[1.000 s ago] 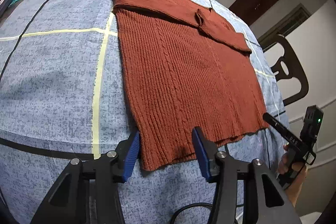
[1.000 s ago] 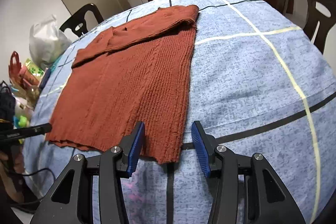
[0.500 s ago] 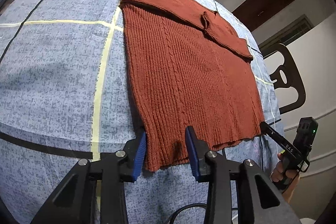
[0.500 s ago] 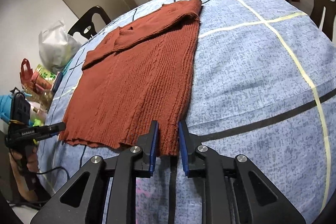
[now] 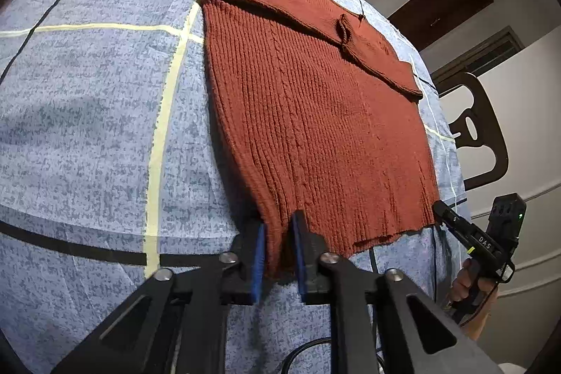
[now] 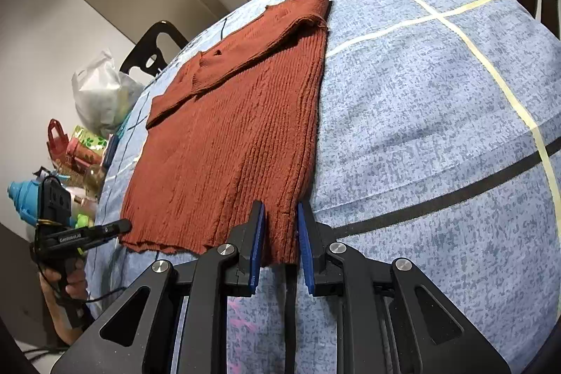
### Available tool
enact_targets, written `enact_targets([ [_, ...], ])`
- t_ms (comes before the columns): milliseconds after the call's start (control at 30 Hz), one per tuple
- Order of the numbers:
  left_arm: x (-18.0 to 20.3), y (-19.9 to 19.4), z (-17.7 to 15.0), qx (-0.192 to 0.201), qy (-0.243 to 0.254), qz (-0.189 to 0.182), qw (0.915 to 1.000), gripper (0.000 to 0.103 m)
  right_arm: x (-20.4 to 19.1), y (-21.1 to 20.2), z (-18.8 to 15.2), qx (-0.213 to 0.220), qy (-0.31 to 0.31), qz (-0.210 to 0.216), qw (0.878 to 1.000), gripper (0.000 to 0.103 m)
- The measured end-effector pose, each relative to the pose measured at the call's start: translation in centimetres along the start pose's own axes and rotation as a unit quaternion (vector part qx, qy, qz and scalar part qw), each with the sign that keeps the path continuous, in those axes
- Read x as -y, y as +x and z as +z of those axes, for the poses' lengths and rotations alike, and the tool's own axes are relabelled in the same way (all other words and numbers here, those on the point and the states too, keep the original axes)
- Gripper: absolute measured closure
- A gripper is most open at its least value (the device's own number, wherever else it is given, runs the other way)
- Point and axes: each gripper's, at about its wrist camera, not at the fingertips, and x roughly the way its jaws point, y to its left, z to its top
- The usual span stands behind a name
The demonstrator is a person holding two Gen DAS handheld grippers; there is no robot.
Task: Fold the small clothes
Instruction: 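Close the left gripper on the hem while the right gripper grasps the hem beside it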
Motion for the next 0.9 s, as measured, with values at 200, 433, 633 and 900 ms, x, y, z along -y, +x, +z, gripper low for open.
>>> enact_targets([
  [200, -0.4, 0.0, 0.4, -0.002, -0.007, -0.020, 0.9998, 0.089, -0.3, 0.0, 0.0, 0.001, -0.012, -0.020, 1.000, 0.094],
  [433, -0.6, -0.9, 1.4, 0.012, -0.021, -0.037, 0.9990, 0.089, -1.1, -0.8, 1.2, 0.016, -0.021, 0.000, 1.000, 0.095],
  [633, -0.2, -1.9, 2.7, 0.028, -0.021, -0.043, 0.9984, 0.089, -1.5, -1.7, 2.4, 0.035, -0.022, 0.020, 0.999, 0.095],
  [900, 0.2, -2.5, 5.1, 0.052, -0.014, -0.050, 0.9973, 0.089, -2.6, -2.5, 5.0, 0.061, -0.042, 0.026, 0.997, 0.095],
])
